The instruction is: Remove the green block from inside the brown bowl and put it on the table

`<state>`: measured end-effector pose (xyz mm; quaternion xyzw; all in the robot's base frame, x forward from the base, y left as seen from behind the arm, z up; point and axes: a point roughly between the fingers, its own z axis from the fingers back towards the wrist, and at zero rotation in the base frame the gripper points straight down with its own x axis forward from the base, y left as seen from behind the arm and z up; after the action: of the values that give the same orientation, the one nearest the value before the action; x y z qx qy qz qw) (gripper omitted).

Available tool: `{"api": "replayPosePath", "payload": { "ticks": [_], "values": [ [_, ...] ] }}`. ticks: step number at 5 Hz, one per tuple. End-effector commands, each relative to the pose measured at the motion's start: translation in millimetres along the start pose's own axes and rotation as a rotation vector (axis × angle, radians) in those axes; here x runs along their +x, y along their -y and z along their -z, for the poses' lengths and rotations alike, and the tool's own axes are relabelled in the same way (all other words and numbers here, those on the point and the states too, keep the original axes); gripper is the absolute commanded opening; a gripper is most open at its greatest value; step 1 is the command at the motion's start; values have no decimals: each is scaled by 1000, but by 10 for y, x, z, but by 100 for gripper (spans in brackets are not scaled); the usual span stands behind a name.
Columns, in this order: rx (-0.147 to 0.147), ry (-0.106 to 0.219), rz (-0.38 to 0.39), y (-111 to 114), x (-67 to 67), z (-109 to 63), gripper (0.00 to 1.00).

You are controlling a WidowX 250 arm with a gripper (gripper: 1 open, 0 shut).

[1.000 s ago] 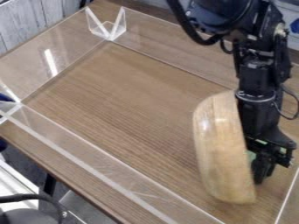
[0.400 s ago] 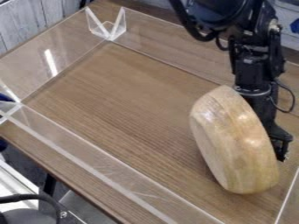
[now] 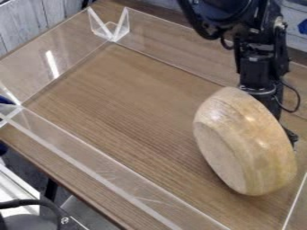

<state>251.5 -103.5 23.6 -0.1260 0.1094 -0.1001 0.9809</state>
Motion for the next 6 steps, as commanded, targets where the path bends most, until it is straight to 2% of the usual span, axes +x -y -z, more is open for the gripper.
{"api": "replayPosePath", "payload": {
  "ticks": [1,2,4,6],
  "values": [
    [-15,-5,41,-65,21,-27,0],
    [-39,-1,79,-101,49,-95,0],
    [-62,25,9,-65,65,-180,0],
    [-35,-38,60,-231,225,-136,0]
  ]
}}
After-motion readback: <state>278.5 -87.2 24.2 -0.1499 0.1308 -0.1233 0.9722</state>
